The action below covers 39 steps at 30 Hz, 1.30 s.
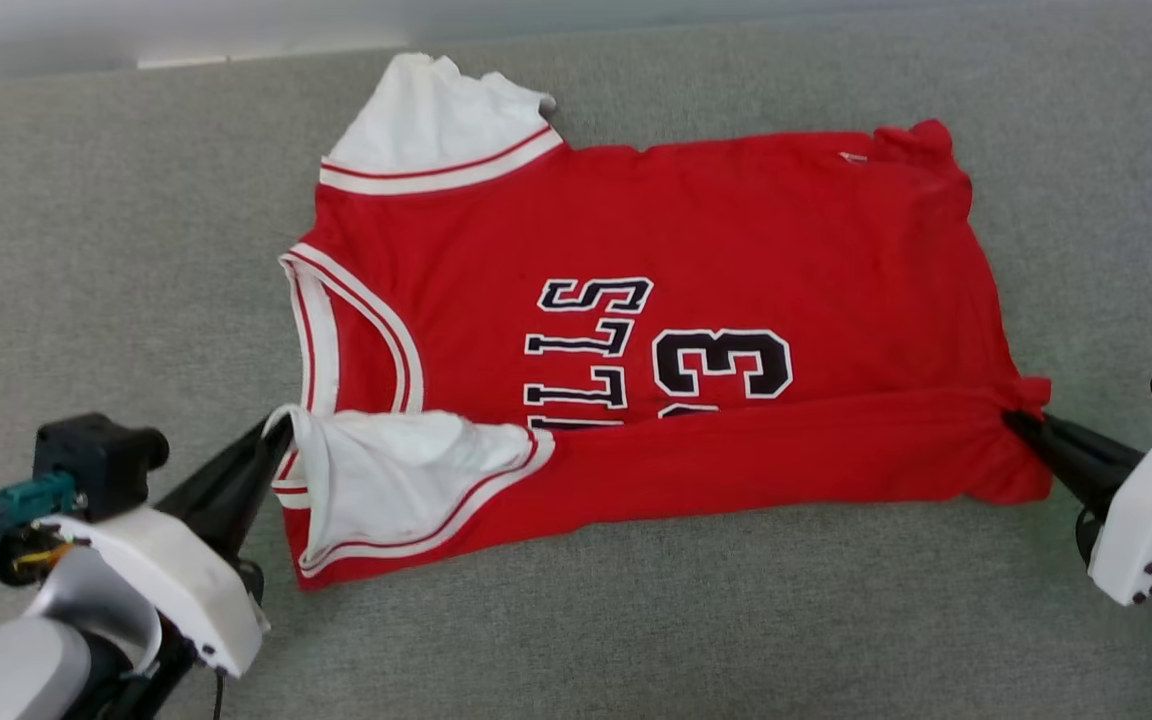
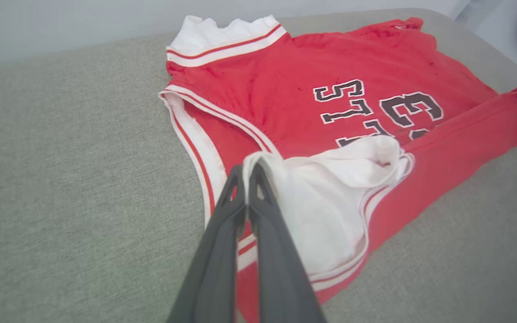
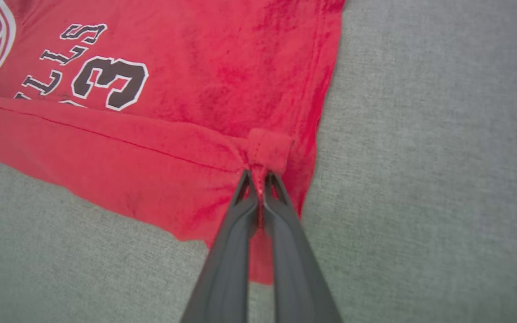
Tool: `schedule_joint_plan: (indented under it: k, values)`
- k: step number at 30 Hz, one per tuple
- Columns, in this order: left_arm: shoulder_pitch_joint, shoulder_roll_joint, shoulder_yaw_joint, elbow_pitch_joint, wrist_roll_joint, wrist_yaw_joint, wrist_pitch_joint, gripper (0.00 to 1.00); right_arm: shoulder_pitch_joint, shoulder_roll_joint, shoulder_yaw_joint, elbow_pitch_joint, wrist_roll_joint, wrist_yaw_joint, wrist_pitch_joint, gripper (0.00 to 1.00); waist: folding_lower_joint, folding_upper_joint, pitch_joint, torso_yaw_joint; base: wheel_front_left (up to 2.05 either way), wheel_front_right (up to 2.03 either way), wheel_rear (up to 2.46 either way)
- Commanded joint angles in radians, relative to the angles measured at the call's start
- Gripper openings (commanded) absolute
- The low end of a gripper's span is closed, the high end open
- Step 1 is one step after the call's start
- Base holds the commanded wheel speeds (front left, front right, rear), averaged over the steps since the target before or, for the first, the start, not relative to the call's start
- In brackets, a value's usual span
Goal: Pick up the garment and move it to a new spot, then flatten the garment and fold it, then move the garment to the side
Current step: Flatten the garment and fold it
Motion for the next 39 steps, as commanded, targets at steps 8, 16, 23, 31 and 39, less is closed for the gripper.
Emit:
schedule_joint_plan:
  k: [8,16,23,31,39]
  values:
    - [-0.159,-0.075,-0.056,0.187,0.066,-0.03,0.054,1.0,-0.095,0.064,-0.056,0.058,-0.064,-0.001,0.046,1.0,-0.0001,-0.0001,0.102,-0.004,0.0,0.0,0.0]
    - [-0.159,-0.157,-0.078,0.28,0.088,-0.001,0.002,1.0,-0.09,0.088,-0.041,0.074,-0.141,-0.001,0.033,1.0,-0.0001,-0.0001,0.04,0.001,0.0,0.0,0.0]
    - [-0.077,-0.176,-0.049,0.243,0.032,0.06,-0.018,1.0,-0.04,0.11,-0.084,0.077,-0.205,-0.001,0.123,1.0,-0.0001,-0.0001,-0.054,-0.001,0.0,0.0,0.0]
    - [0.034,-0.153,-0.049,0.128,-0.016,0.151,0.039,1.0,0.073,0.188,-0.229,0.001,-0.29,-0.001,0.268,1.0,-0.0001,-0.0001,-0.08,-0.006,0.0,0.0,0.0]
    - [0.079,-0.11,-0.072,0.089,-0.009,0.254,0.14,1.0,0.178,0.287,-0.394,-0.175,-0.399,-0.001,0.384,1.0,-0.0001,-0.0001,-0.029,-0.031,0.0,0.0,0.0]
